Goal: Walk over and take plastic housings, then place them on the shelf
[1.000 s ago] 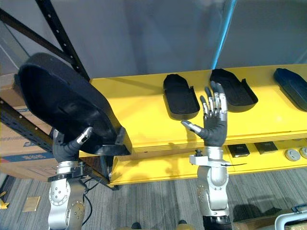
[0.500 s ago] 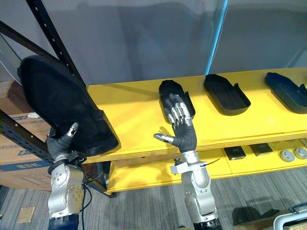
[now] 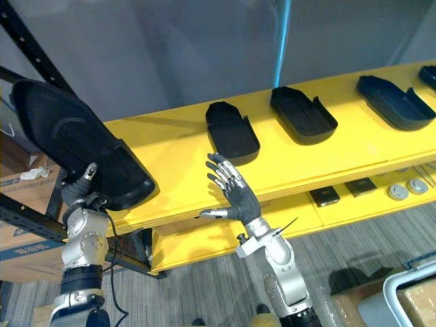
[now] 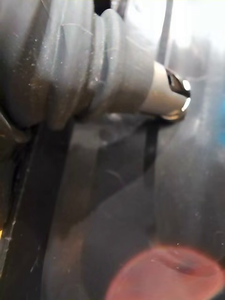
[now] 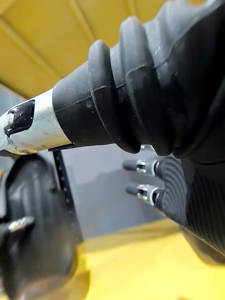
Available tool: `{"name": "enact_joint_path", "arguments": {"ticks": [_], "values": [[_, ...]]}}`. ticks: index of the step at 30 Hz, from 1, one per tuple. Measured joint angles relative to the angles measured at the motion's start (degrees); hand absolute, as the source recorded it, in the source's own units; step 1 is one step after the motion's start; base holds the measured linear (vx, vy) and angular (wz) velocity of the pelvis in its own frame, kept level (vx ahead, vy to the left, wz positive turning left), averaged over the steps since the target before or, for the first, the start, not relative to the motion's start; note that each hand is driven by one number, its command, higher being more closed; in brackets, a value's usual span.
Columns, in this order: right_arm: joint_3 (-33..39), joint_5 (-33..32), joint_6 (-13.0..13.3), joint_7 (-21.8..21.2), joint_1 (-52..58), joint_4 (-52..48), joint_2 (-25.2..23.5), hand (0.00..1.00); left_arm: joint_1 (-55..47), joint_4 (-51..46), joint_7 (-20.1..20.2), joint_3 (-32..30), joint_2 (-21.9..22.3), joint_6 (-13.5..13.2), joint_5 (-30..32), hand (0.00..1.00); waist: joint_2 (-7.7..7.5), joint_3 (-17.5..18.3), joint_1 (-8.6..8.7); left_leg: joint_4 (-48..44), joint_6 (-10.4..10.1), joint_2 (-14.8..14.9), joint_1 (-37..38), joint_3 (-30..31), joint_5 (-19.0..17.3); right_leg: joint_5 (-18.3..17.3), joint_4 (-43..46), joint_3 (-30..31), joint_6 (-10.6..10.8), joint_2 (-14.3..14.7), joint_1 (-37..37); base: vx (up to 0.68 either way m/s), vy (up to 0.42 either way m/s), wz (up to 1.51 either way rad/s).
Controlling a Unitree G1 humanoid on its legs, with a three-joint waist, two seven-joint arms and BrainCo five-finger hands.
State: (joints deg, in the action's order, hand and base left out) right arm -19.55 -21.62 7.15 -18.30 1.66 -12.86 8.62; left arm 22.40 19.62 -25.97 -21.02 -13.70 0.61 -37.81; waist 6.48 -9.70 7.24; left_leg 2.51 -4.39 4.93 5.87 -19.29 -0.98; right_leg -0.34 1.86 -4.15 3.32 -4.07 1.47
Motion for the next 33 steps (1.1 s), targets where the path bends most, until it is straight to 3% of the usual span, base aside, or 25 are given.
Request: {"name": "enact_joint_path", "arguments": {"ticks": [5,7,17,25,33], "values": [[-3.8,0.4,0.0,-0.5,0.4,-0.3,1.0,0.0,3.9,5.3,0.2,-0.2,-4.7,1.6,-0.6,1.0,0.11,-3.2,1.38,0.0,-0.1,0.3,-0.6,-0.3,0.7,-0.8,2.2,0.4,-0.7,0.3,-1.9,-0.04,-0.016,-0.05],[-4.7,0.5,0.0,-0.2,0.5,-1.1,1.3,0.0,5.3,7.1,1.0,-0.1,-6.4,3.4,-0.7,1.0,0.16,-3.7,1.46,0.1,-0.1,0.3,-2.0,-0.3,1.2,-0.9,3.4,0.8,-0.7,0.2,-3.9,-0.02,-0.01,-0.01],[-5.7,0.5,0.0,2.3,0.1,-4.7,3.9,0.0,8.4,13.9,7.8,3.6,-10.5,9.6,-2.4,1.0,1.14,-8.3,1.57,0.3,0.2,-0.8,-3.4,-0.2,2.6,-3.8,10.4,1.1,-0.8,-1.0,-8.5,-0.02,-0.002,0.01],[-6.0,0.4,-0.3,2.3,-0.8,-8.1,5.2,0.0,12.1,15.4,11.5,4.5,-13.2,10.0,-1.4,1.0,1.38,-11.8,1.59,0.3,0.5,-1.4,-5.4,-0.1,4.1,-5.2,13.8,1.1,-1.0,-1.9,-12.1,-0.04,-0.02,0.04],[-7.4,-0.1,-1.0,3.7,-2.7,-9.3,5.4,0.0,19.1,17.6,9.7,9.0,-16.4,12.1,6.4,1.0,0.46,-13.1,1.7,1.0,0.9,-2.2,-8.0,0.0,5.2,-5.3,16.0,0.7,-0.9,-2.8,-15.7,-0.02,-0.005,0.05]]}}
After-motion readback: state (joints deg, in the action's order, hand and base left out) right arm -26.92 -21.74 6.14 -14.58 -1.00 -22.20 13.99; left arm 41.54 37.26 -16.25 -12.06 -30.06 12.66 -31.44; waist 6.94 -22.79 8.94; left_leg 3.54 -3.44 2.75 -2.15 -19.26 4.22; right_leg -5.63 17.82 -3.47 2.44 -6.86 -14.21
